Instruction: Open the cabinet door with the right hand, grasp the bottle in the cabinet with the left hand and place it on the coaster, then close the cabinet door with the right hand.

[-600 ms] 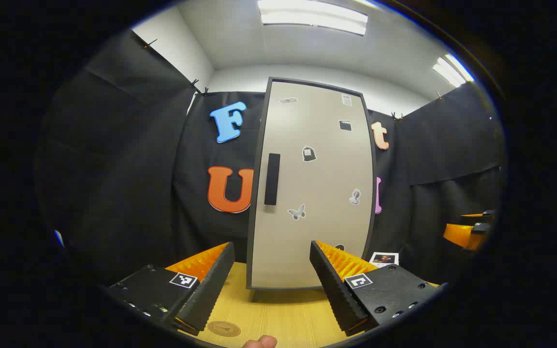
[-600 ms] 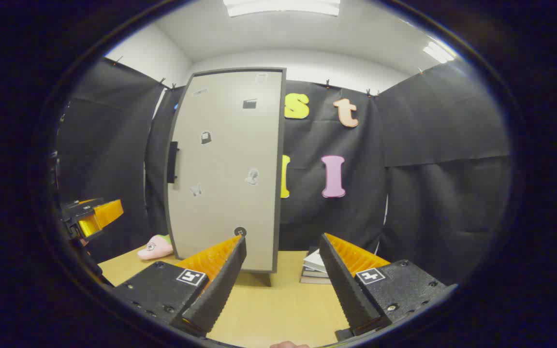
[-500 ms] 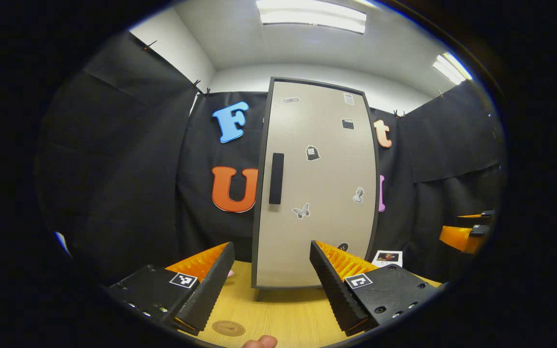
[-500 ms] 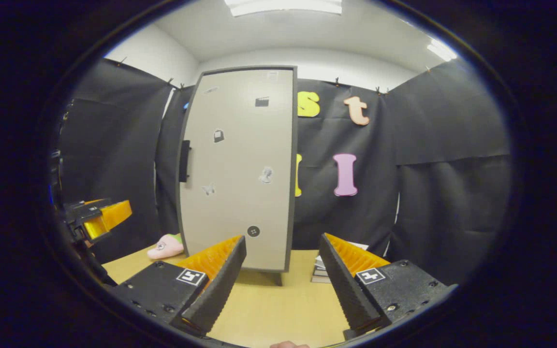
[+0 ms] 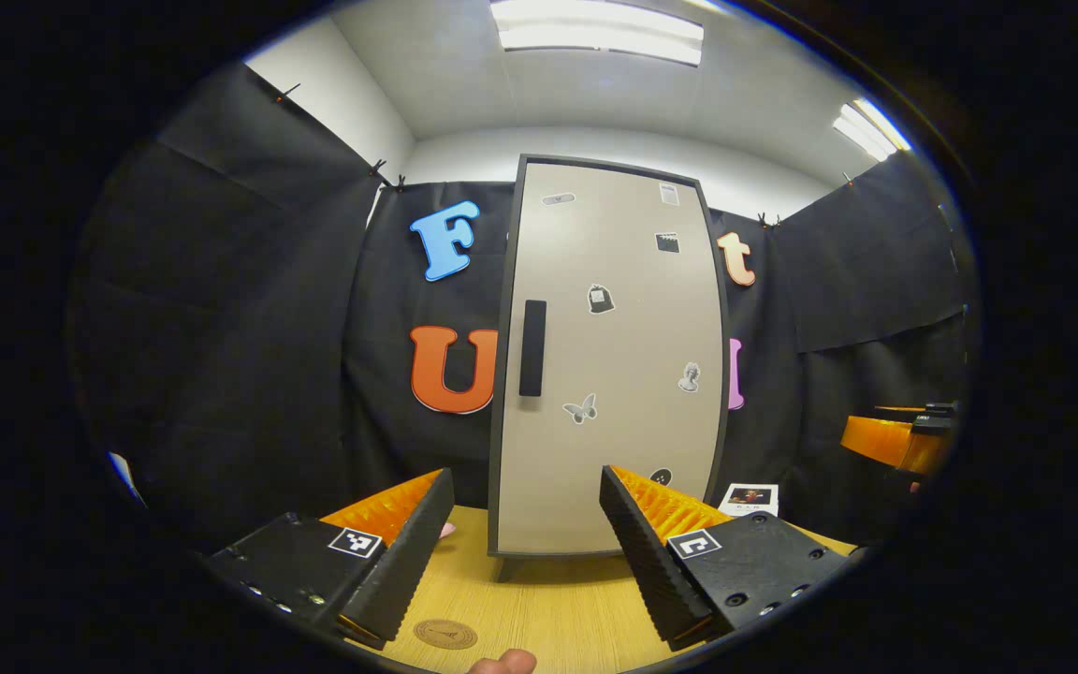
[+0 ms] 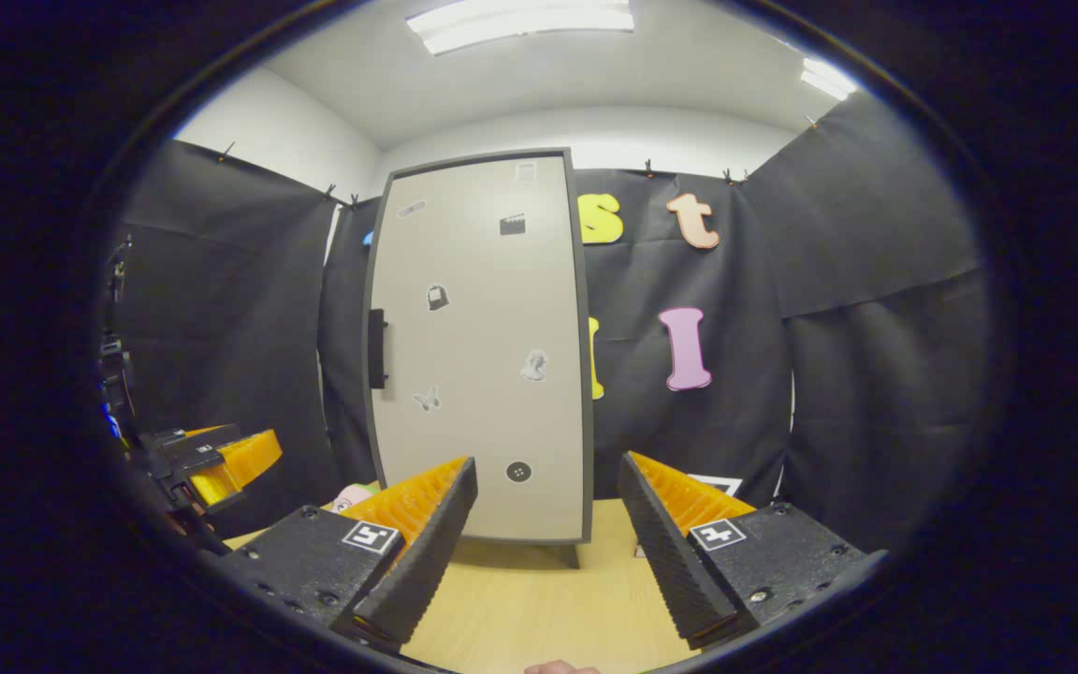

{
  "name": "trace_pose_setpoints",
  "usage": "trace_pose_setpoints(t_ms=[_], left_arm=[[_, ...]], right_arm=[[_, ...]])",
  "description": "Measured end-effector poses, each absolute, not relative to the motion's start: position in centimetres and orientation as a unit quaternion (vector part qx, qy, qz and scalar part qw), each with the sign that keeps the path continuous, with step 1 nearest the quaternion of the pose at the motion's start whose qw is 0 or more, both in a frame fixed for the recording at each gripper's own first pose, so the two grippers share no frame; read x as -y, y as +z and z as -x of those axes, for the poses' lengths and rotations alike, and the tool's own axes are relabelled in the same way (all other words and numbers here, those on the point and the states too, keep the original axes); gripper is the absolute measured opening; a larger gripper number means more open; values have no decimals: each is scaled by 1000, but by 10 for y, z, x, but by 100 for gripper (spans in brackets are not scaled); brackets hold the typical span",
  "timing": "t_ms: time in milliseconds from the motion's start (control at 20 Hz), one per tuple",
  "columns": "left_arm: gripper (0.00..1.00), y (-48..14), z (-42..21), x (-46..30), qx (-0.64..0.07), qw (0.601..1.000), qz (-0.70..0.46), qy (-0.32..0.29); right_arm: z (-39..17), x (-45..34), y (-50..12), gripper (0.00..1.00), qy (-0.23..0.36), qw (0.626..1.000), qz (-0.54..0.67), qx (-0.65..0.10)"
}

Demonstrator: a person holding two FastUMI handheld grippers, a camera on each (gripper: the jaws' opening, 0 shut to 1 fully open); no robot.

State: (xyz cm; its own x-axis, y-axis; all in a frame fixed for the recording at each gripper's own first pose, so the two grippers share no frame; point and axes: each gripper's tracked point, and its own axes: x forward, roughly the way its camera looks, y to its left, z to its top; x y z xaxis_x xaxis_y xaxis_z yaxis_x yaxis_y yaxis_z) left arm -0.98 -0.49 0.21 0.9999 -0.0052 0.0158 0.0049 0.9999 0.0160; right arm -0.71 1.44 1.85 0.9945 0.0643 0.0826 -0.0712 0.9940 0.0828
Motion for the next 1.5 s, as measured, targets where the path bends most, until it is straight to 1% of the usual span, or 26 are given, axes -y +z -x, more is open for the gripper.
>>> trace_pose_setpoints(t_ms=[450,1500], left_arm=[[95,2,12,21,13,1000,-2,-27],[95,-8,6,14,4,1000,-3,-18]], right_arm=[[19,-3,13,98,15,998,-43,42],[10,-6,11,98,25,998,-43,39]])
